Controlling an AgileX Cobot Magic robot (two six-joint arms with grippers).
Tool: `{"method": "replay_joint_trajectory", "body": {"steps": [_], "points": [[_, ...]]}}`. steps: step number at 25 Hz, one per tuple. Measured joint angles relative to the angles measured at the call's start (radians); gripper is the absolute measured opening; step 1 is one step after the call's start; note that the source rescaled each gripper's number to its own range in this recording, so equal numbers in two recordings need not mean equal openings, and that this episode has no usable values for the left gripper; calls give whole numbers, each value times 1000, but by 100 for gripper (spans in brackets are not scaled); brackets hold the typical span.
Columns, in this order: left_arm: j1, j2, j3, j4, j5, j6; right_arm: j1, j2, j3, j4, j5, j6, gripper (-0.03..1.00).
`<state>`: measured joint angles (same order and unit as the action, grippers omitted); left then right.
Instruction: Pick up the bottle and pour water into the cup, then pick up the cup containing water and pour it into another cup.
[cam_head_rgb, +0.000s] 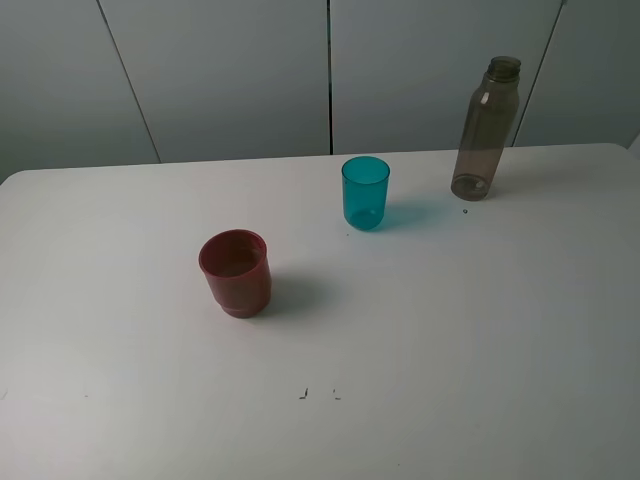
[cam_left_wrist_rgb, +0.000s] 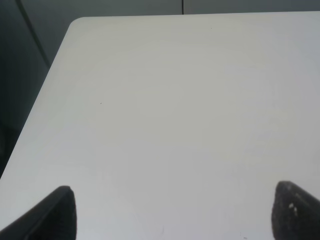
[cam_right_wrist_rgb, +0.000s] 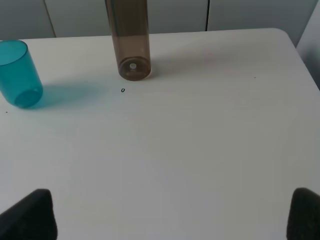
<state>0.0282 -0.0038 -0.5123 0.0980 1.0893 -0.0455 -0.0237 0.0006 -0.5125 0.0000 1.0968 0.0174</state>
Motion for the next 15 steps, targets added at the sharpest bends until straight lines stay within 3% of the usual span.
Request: {"method": "replay_joint_trajectory", "body": {"steps": [15], "points": [[0, 0, 0, 0, 0, 0, 0, 0, 0, -7, 0, 0, 99]]}}
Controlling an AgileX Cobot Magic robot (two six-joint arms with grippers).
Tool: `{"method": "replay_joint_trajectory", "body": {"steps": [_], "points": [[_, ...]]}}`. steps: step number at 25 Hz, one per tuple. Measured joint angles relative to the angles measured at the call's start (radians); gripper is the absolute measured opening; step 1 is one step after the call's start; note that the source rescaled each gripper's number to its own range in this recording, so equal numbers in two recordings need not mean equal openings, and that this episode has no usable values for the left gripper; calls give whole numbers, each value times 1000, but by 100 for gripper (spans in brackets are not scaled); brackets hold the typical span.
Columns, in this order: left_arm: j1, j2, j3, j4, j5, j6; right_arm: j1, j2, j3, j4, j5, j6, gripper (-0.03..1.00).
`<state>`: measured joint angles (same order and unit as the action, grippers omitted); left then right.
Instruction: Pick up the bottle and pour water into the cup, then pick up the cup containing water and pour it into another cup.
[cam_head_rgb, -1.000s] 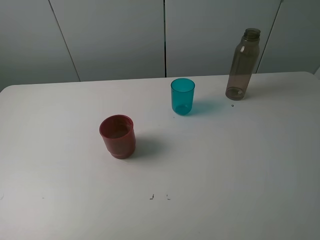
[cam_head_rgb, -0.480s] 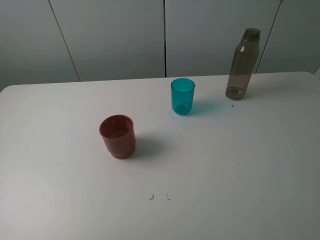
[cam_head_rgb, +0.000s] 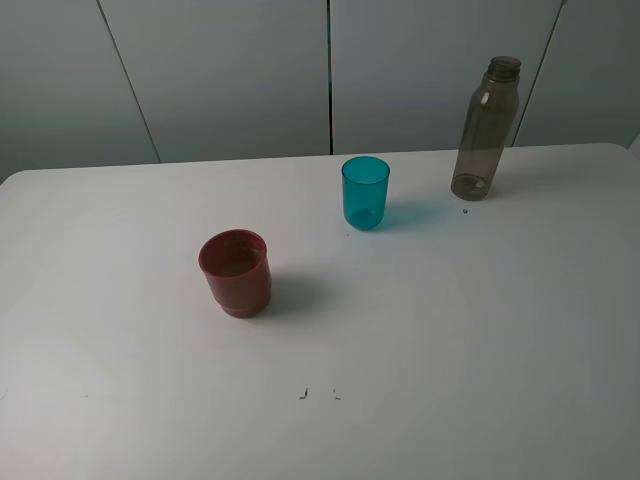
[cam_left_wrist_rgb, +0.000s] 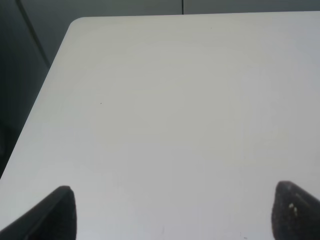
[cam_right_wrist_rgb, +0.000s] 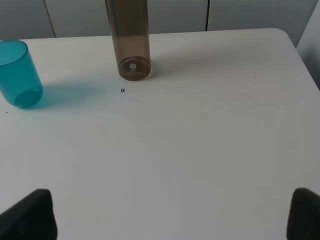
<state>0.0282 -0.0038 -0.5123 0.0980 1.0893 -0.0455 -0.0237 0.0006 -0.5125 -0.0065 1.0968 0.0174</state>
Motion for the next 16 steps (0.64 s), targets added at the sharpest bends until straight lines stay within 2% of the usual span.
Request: {"method": "replay_joint_trajectory", "body": {"steps": [16], "points": [[0, 0, 0, 0, 0, 0, 0, 0, 0, 0, 0, 2, 99]]}}
